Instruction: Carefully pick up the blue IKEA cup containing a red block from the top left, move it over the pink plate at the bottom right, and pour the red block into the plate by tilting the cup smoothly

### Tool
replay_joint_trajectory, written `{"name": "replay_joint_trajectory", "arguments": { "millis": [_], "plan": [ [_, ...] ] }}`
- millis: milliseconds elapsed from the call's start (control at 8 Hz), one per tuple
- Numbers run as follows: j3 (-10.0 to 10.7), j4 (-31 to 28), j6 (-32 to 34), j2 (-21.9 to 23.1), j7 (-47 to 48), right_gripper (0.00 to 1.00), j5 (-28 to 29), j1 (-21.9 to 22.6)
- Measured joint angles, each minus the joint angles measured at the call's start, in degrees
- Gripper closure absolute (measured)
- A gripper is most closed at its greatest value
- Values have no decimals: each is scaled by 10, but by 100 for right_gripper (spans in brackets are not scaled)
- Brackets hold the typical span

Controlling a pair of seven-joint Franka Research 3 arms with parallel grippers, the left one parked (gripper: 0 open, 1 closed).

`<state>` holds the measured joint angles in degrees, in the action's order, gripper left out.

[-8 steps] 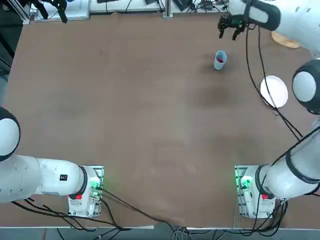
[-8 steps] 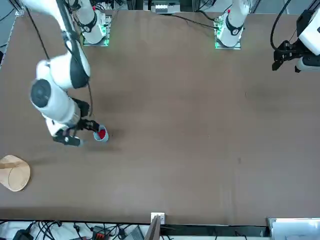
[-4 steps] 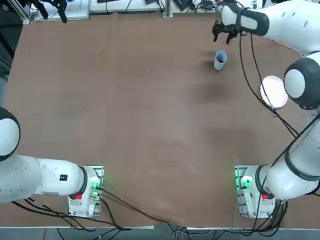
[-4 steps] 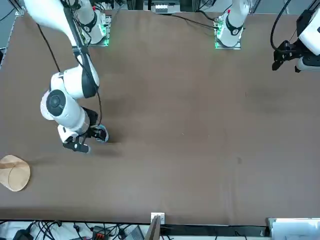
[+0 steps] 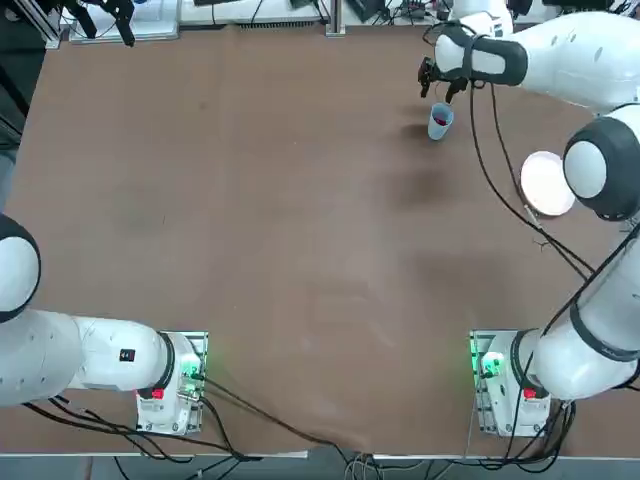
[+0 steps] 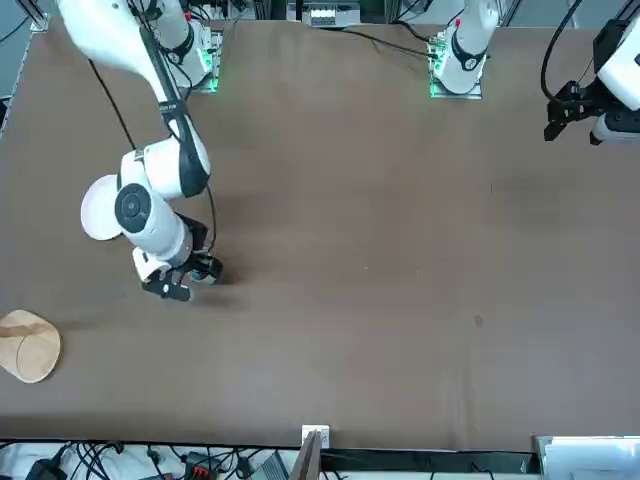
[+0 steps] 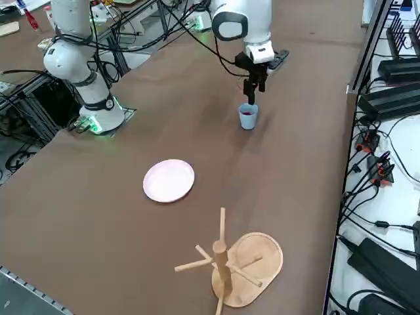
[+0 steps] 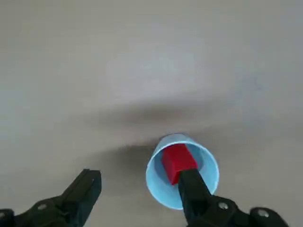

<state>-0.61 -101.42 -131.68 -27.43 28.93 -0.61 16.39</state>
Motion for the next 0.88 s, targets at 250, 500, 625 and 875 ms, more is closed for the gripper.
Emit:
{"name": "replay_joint_trajectory", "arguments": {
  "millis": [250,500,625,875],
  "plan": [
    [0,-28,-26,4,4,0,0,7],
    [1,-31,-28,4,5,0,0,7],
    [1,-31,-29,4,5,0,0,7],
    [1,-35,-34,3,5,0,0,9]
  ]
}}
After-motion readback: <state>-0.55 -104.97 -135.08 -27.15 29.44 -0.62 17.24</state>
